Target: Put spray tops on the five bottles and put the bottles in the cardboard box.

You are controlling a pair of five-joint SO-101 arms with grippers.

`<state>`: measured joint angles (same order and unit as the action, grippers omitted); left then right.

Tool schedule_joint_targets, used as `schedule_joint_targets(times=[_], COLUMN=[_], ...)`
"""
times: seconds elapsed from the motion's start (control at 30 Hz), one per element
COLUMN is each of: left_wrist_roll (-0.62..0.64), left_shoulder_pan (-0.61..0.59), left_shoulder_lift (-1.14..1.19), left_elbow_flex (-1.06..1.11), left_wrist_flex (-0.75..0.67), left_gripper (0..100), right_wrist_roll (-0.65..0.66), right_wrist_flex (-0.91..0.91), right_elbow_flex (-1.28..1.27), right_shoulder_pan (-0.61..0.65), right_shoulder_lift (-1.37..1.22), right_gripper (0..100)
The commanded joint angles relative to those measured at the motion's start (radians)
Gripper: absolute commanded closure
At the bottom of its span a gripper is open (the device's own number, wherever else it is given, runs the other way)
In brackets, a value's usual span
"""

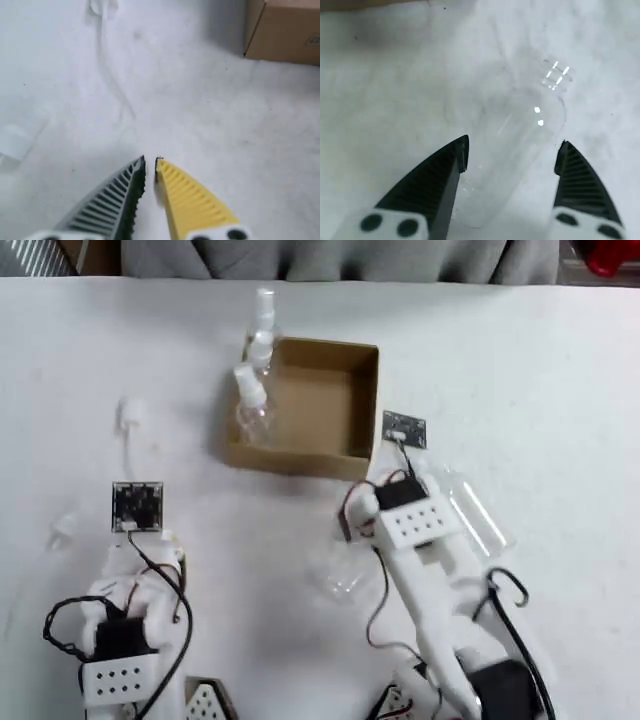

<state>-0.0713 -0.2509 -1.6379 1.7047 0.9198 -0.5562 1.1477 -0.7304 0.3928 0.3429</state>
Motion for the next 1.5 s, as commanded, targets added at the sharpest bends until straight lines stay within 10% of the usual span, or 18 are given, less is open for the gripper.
schedule_joint_targets(times=[0.0,0.4,0.63,0.97,1.47], left_wrist_roll=[-0.009,-0.011,-0.011,-0.011,-0.011], left_shoulder_pan=[-0.012,-0.012,-0.012,-0.012,-0.012], left_shoulder_lift=[-0.018,-0.018,-0.018,-0.018,-0.018], left_elbow_flex=[-0.005,-0.005,-0.005,-0.005,-0.005], left_wrist_flex=[0.008,0.006,0.006,0.006,0.006], left_gripper=[95,95,95,95,95], right_wrist_roll=[-0.071,-0.008,0.184,1.169,1.146], right_wrist_flex=[-0.016,-0.019,-0.018,0.081,0.065], right_elbow_flex=[0.097,0.126,0.167,0.261,0.239], right_shoulder_pan=[0.010,-0.119,-0.170,-0.332,-0.397], right_shoulder_lift=[-0.104,-0.236,-0.243,-0.205,-0.208], right_gripper=[74.4,76.1,98.4,98.5,75.1])
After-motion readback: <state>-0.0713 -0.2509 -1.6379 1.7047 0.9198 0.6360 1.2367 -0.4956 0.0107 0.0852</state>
